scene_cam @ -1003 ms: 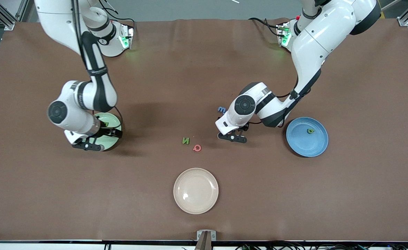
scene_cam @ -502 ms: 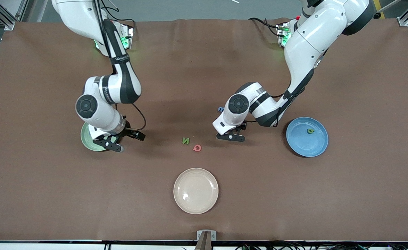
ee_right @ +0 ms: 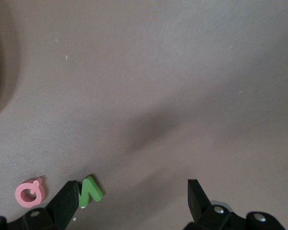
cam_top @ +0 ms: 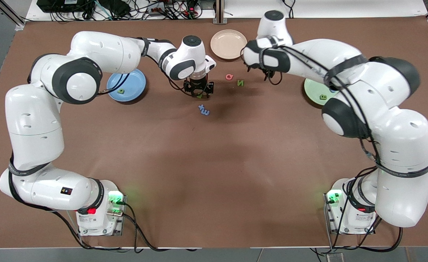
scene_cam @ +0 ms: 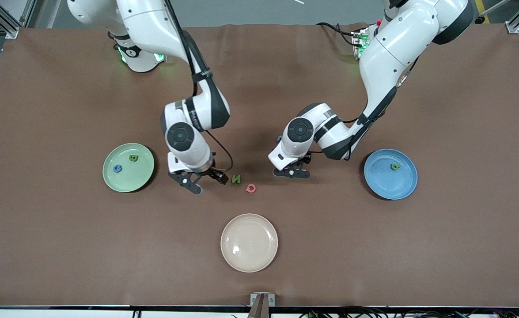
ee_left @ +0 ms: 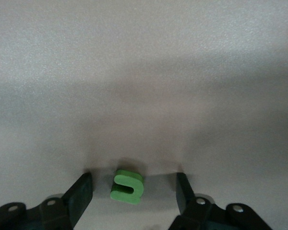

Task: Sort upper and lower case letters into plates
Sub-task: 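Reach the green N with the right gripper while the left gripper grasps u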

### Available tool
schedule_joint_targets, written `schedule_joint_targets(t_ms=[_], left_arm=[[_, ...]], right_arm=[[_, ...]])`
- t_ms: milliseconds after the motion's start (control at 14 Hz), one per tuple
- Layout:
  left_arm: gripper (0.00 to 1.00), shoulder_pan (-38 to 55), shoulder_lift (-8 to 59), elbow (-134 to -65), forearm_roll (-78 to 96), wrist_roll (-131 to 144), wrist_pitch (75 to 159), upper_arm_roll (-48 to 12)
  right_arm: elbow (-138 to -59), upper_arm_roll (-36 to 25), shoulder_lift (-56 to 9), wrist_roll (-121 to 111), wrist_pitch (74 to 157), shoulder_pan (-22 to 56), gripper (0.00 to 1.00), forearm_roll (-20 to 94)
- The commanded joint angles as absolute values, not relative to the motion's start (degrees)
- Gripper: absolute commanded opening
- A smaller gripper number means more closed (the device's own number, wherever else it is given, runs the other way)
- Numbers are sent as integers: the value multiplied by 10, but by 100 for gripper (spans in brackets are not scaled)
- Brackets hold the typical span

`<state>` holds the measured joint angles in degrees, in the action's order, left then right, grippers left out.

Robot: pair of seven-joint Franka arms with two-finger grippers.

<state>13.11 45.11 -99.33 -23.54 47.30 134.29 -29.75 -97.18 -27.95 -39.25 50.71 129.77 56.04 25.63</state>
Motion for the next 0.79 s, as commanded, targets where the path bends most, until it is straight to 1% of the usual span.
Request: schedule_joint_targets(t_ms=[0,143,287,502,717], left_arm=[[63,139,446,-995,-246,488,1337,-292],[57,139,446,-995,-246,488,1337,-291],[52,141,446,-997,-246,490,1337,-291],[42,144,446,-998,-247,491,1330,-291],[28,145,446,-998,-247,491,1327,-290]], right_arm=[[-957,-268,-409,490,1318,560,100,231],[-958,-250,-419,434,1347,559,100,228],[-957,-241,-435,432,1382,562,100,230],[-955,-224,-448,427,1394,563,97,227],[-943,-224,-461,432,1397,567,95,229]])
